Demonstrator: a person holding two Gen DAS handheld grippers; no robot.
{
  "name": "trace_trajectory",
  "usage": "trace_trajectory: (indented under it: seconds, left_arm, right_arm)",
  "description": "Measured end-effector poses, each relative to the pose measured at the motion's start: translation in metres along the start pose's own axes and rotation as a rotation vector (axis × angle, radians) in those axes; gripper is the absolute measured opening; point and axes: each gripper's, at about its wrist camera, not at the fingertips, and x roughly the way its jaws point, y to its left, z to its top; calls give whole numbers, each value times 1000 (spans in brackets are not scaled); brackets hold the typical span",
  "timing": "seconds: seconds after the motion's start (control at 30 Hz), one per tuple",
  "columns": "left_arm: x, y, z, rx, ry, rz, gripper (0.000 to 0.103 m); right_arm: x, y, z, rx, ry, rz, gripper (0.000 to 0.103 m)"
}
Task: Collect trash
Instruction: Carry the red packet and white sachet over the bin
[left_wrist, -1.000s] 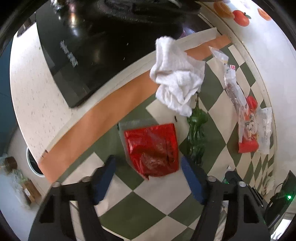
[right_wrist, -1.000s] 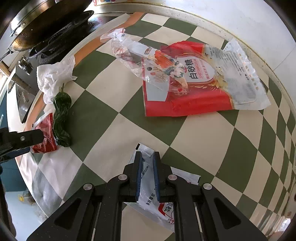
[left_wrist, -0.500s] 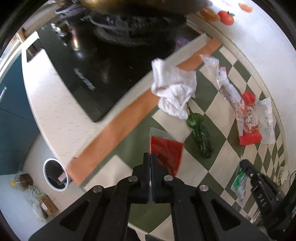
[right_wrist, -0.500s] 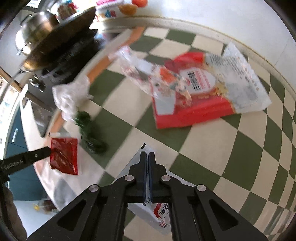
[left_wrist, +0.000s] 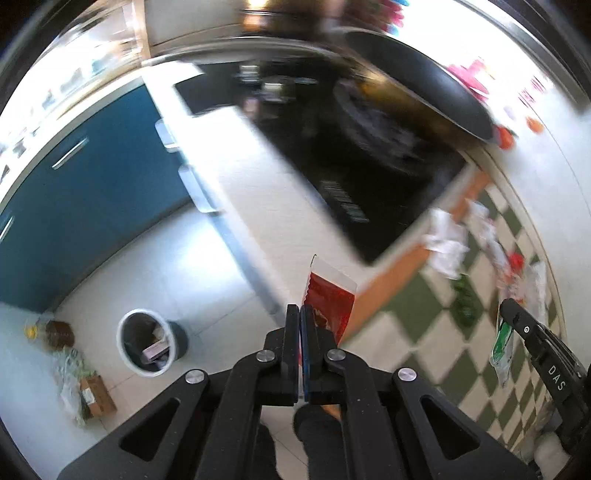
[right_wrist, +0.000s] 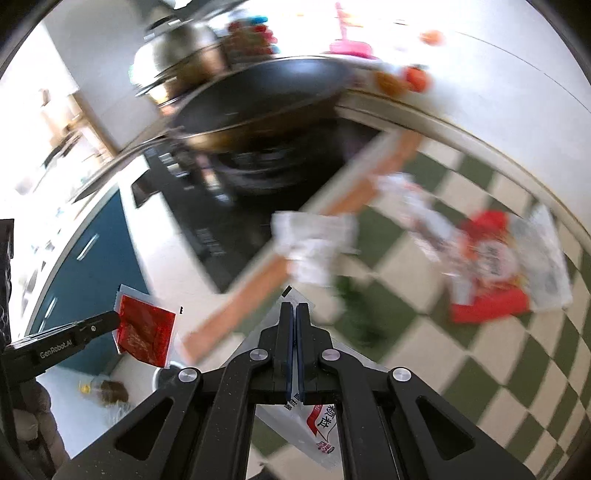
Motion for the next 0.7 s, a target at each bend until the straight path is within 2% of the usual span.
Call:
trace_trajectory:
  seconds: [0.17,0.33,0.47,0.6,0.7]
  left_arm:
    - [3,123,-13,-141,12,79,0]
    - [55,266,-46,-296,75,163,0]
    - [132,367,-82,-421,131,201,0]
    - [241,464,-138,-559,200,160,0]
    - [316,517,-174,-634,239,145,0]
  right_arm:
    - [64,114,-28,-133,92,127,1]
    - [176,236,-97,-254,244,251,1]
    - [275,308,-160,-324,338,312,1]
    - [399,359,-231,-342,454,350,1]
    - [482,383,-277,-368,502,353,1]
